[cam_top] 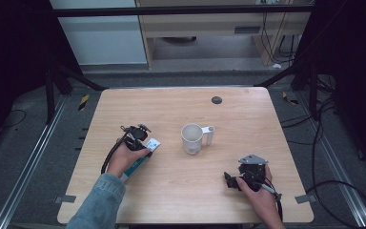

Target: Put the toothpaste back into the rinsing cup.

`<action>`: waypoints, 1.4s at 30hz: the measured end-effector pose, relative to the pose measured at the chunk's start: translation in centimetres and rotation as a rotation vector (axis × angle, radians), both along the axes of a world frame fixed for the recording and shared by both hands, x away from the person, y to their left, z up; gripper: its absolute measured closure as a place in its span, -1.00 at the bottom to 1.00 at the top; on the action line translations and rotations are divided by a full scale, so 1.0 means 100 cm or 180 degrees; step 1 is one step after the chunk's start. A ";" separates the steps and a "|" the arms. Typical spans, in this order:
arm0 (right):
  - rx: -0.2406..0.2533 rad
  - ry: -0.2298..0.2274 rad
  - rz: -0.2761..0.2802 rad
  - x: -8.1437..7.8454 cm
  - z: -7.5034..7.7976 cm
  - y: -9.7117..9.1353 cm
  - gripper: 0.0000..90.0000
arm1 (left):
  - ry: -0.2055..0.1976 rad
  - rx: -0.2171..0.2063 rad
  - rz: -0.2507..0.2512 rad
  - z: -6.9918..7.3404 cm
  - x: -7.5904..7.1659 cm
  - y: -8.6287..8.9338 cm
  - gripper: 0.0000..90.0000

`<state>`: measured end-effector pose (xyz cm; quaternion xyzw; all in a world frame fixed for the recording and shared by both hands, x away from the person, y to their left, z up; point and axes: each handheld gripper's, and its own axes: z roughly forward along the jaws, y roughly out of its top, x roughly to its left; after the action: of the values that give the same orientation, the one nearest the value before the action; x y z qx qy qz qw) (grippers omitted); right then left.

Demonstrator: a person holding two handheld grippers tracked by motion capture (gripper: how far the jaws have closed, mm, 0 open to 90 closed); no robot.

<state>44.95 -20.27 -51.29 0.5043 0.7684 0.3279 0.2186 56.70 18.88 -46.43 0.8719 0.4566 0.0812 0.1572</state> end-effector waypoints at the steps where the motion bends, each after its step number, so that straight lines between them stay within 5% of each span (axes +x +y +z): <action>1: 0.0000 0.0000 0.0000 0.000 0.000 0.000 -0.99 | 0.0000 0.0000 0.0000 0.000 0.000 0.000 0.08; 28: 0.0000 -0.0002 0.0000 0.000 0.000 0.000 -0.99 | -0.0076 -0.0004 0.0012 -0.004 -0.001 0.000 0.26; 42: 0.0000 -0.0001 0.0000 0.000 0.000 0.000 -0.99 | -0.0242 -0.0044 -0.0033 0.002 -0.007 0.001 0.69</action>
<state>44.94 -20.27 -51.29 0.5043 0.7683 0.3280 0.2187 55.97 19.00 -46.21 0.8694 0.4463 0.1103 0.1808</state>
